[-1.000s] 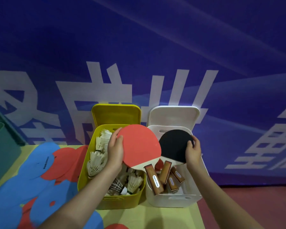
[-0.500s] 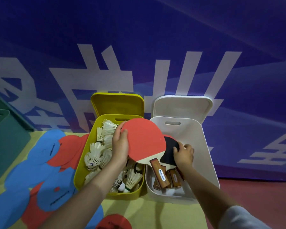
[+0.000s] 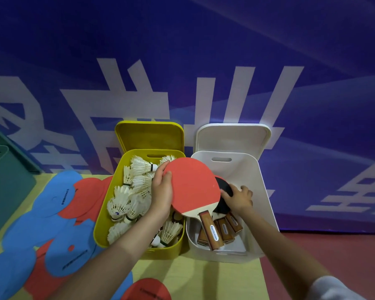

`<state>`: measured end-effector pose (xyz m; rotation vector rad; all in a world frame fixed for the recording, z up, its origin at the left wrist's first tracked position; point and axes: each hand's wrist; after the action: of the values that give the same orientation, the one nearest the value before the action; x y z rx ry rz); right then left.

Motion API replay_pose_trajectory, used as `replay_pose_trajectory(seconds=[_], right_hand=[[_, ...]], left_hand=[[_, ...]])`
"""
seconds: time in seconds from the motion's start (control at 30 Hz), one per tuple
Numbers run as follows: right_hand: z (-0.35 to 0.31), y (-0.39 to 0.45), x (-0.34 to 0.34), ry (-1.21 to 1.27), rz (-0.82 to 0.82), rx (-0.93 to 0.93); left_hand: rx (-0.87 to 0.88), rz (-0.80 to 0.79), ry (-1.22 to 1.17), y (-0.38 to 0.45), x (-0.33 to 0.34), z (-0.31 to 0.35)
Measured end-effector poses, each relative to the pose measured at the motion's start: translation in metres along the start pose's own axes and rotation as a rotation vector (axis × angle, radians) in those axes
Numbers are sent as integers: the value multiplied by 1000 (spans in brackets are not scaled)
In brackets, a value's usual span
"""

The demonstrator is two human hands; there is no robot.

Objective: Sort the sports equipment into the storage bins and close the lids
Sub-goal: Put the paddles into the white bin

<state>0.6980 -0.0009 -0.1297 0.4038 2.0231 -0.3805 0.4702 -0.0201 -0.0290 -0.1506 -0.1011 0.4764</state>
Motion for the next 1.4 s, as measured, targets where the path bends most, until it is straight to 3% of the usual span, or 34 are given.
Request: replay_pose_trajectory(seconds=[0.1, 0.17, 0.2, 0.27, 0.4, 0.57, 0.73, 0.87, 0.97, 1.07, 1.17, 1.27, 1.4], right_hand=[[-33, -13, -31, 589, 92, 84], [-51, -23, -56, 1000, -124, 208], [-55, -25, -62, 1060, -222, 208], [-55, -25, -64, 976, -256, 138], [-40, -15, -65, 1050, -108, 211], [-16, 5, -67, 1016, 191, 321], [-15, 14, -39, 770, 177, 220], [-22, 15, -1, 673, 144, 217], [-24, 11, 16, 559, 183, 188], [-18, 6, 27, 220, 248, 91], [-14, -2, 23, -79, 248, 45], [-27, -16, 9, 36, 248, 17], [-85, -56, -15, 414, 295, -178]], left_hand=[[28, -19, -3, 0, 4, 1], [62, -37, 6, -2, 11, 1], [83, -57, 21, -4, 16, 1], [144, -136, 68, -10, 25, 0], [320, -344, 245, -14, 27, 7], [543, -144, 365, 13, -16, 23], [622, 46, 537, 55, -76, 13], [557, 105, 764, 85, -119, -12], [405, 78, 853, 95, -142, -29], [277, 12, 852, 89, -149, -37], [202, 49, 723, 92, -152, -34], [151, 52, 568, 98, -159, -29], [56, -14, 448, 100, -166, -28]])
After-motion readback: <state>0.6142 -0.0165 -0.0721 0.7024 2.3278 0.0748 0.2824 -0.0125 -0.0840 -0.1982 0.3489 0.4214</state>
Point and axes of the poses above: each hand's wrist, its own y-axis towards the middle knuckle, its own x-axis out of the palm, z = x × y, and after that the axes turned 13 degrees about z, right-handed
